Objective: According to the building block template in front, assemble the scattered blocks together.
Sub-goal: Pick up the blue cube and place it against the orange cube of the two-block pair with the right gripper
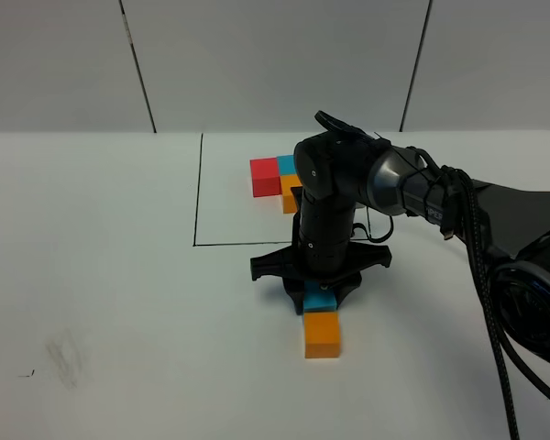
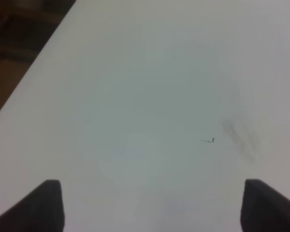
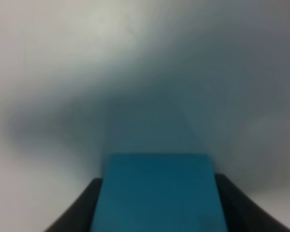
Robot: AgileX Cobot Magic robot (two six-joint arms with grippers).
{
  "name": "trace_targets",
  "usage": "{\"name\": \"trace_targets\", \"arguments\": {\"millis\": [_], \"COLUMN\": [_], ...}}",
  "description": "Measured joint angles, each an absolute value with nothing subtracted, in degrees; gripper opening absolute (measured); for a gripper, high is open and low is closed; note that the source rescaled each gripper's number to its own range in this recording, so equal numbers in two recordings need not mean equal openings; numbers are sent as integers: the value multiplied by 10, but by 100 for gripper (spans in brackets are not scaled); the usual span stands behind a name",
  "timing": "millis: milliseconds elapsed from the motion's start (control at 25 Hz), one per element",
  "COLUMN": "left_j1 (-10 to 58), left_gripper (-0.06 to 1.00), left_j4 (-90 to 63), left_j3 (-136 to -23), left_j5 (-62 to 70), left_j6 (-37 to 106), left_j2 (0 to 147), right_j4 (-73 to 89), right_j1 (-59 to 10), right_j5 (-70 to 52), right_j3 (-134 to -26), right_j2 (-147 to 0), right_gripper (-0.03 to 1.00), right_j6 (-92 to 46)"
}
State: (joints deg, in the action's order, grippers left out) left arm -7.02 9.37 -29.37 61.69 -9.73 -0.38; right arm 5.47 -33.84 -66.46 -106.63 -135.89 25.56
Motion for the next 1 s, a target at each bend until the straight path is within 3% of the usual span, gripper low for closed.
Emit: {"name": "trace_targets", "arguments": {"millis": [1000], "left_j1": [-70], "left_gripper": [84], "left_j4": [127], "left_j3": [-293], "left_j5": [617], "left_j6": [-97], "left_j2": [-4], "right_j4": [61], "right_j1": [-338], "right_j5": [-674], "right_j3": [-1066], "right_j2": [-1359], "right_gripper": [0], "right_j6": [261]}}
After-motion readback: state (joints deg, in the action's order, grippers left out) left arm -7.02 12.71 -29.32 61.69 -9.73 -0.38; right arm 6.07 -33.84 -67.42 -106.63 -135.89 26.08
